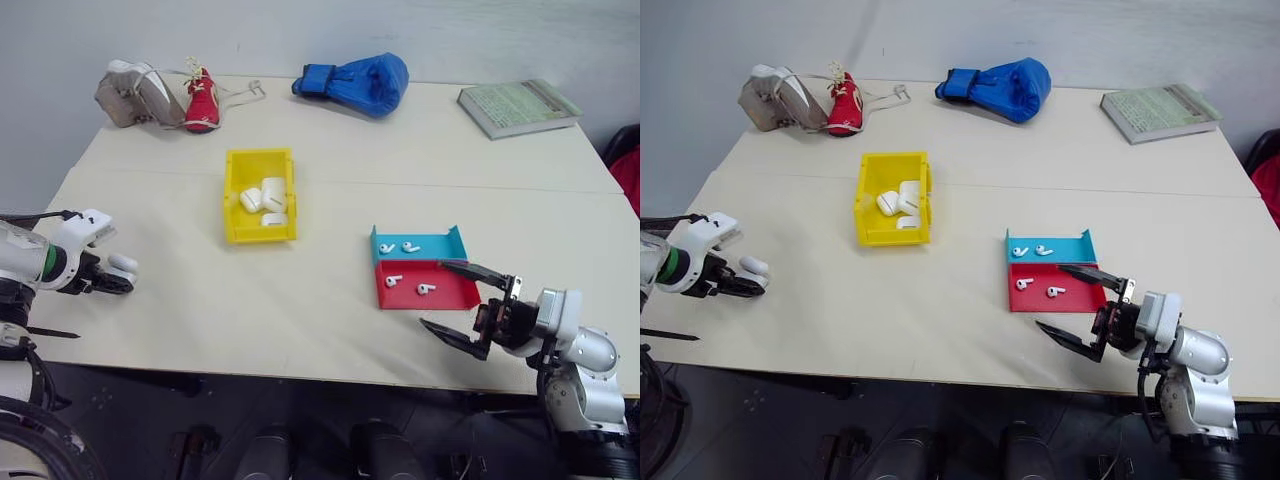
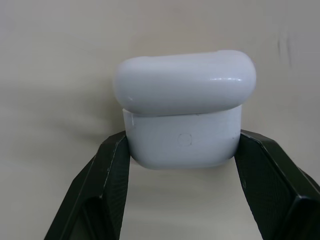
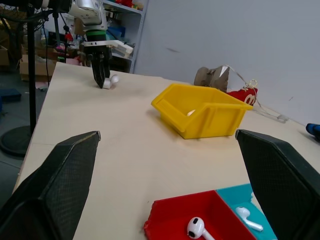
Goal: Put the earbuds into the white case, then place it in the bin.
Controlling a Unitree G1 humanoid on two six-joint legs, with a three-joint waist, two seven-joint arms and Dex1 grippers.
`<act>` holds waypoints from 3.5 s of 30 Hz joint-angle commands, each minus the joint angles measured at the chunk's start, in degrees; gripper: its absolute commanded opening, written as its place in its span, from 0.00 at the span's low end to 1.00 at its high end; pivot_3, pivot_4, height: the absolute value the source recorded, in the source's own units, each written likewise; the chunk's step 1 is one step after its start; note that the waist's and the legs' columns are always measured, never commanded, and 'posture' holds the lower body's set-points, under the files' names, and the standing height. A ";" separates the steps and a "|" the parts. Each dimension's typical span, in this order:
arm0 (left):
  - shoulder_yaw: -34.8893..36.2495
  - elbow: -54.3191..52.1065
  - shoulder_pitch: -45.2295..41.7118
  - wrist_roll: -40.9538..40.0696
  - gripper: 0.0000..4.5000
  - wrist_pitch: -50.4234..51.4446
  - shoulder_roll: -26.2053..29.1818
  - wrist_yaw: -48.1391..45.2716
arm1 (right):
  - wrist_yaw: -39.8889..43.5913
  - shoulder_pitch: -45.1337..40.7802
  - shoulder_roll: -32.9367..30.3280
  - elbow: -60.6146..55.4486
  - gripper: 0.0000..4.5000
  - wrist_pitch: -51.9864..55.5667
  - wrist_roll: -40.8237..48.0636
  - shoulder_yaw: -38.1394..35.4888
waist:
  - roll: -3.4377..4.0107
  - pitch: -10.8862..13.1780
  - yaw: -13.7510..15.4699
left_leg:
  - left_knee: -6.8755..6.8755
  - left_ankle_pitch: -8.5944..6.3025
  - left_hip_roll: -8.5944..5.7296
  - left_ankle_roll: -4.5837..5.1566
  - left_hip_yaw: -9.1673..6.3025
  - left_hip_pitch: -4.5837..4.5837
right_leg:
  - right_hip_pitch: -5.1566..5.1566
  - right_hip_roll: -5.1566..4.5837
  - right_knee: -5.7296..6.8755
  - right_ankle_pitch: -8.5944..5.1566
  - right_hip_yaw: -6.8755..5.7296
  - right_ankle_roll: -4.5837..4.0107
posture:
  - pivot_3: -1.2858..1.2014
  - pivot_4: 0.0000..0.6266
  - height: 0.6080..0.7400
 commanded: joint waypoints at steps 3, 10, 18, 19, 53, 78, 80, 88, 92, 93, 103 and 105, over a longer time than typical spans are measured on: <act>18.22 -11.58 8.31 -13.75 0.61 -14.42 -0.58 -3.48 | 0.41 3.68 -3.37 -3.09 1.00 -0.26 2.66 -5.64 | -0.05 0.03 0.04 | 0.00 -0.01 0.02 0.01 -0.07 -0.06 | -0.01 -0.02 -0.04 0.00 -0.03 0.00 | 0.52 0.24 1.00; 35.54 -42.90 28.90 -38.05 0.61 -24.55 -16.49 -9.67 | 0.37 12.71 -13.73 -4.23 1.00 7.69 3.63 -15.83 | 0.02 0.02 0.15 | 0.05 -0.09 0.00 0.08 -0.14 -0.09 | 0.15 -0.10 -0.45 0.02 -0.10 0.02 | 0.52 0.24 1.00; 23.27 -59.93 36.04 -41.78 0.61 -32.00 -39.34 0.02 | -7.46 30.33 -21.64 -1.44 1.00 16.06 -10.67 -26.71 | 0.00 -0.02 0.80 | 0.08 -0.05 -0.01 0.15 -0.01 0.06 | 0.48 -0.01 -0.68 0.08 0.05 0.15 | 0.52 0.24 1.00; 21.27 -60.08 36.76 -40.76 0.61 -34.05 -41.02 -0.05 | -7.37 30.97 -21.74 -1.98 1.00 16.65 -10.31 -27.11 | 0.00 -0.02 0.77 | 0.03 -0.04 0.01 0.14 0.02 0.13 | 0.62 0.05 -0.95 0.10 0.07 0.18 | 0.52 0.24 1.00; 10.82 -50.31 38.95 -37.51 0.61 -52.68 -41.37 -5.06 | -8.34 -35.21 -29.45 -8.13 0.42 53.01 -28.46 33.63 | 0.17 -0.07 0.02 | 0.06 -0.07 0.05 0.10 0.03 -0.29 | 0.04 0.00 -0.98 0.11 -0.05 0.23 | 0.52 0.24 1.00; 10.05 -52.74 40.19 -37.41 0.61 -51.79 -40.44 -2.15 | -2.00 -39.56 -22.19 2.88 0.42 43.68 -40.19 36.13 | 0.17 -0.07 -0.05 | 0.07 -0.06 0.05 0.09 0.04 -0.28 | 0.05 0.00 -0.97 0.11 -0.07 0.23 | 0.52 0.24 1.00; 10.49 -52.15 39.43 -37.60 0.61 -51.82 -39.99 -2.13 | -1.80 -39.44 -21.99 3.35 0.42 43.11 -40.74 36.21 | 0.17 -0.07 -0.05 | 0.07 -0.06 0.05 0.09 0.04 -0.28 | 0.05 0.00 -0.96 0.11 -0.07 0.23 | 0.52 0.24 1.00; 11.19 -51.13 38.25 -37.89 0.61 -51.68 -39.15 -2.33 | 0.93 -39.04 -22.99 3.58 0.42 42.64 -41.61 36.15 | 0.17 -0.07 -0.02 | 0.07 -0.06 0.05 0.09 0.02 -0.27 | 0.07 0.00 -0.97 0.11 -0.09 0.23 | 0.52 0.24 1.00; 11.20 -50.98 38.08 -37.83 0.61 -51.73 -39.17 -2.35 | 1.49 -38.76 -23.03 3.60 0.42 42.62 -42.00 35.76 | 0.17 -0.07 -0.04 | 0.07 -0.06 0.05 0.09 0.02 -0.27 | 0.07 0.00 -0.97 0.11 -0.10 0.23 | 0.52 0.24 1.00; 11.19 -50.96 38.05 -37.82 0.61 -51.72 -39.19 -2.36 | 1.57 -38.73 -23.04 3.58 0.42 42.70 -42.06 35.72 | 0.17 -0.07 -0.04 | 0.07 -0.06 0.05 0.09 0.01 -0.27 | 0.07 0.00 -0.96 0.11 -0.10 0.23 | 0.52 0.24 1.00; 11.06 -51.15 37.92 -37.75 0.61 -51.51 -39.25 -2.31 | 2.10 -38.28 -23.30 2.80 0.42 43.78 -42.43 35.60 | 0.17 -0.07 -0.03 | 0.07 -0.06 0.05 0.08 0.00 -0.27 | 0.07 0.00 -0.96 0.11 -0.11 0.23 | 0.52 0.24 1.00; 11.05 -51.21 37.92 -37.74 0.61 -51.50 -39.24 -2.30 | 2.27 -38.25 -23.39 2.73 0.42 43.97 -42.52 35.69 | 0.17 -0.07 -0.01 | 0.07 -0.06 0.05 0.09 0.00 -0.27 | 0.07 0.00 -0.96 0.11 -0.11 0.23 | 0.52 0.24 1.00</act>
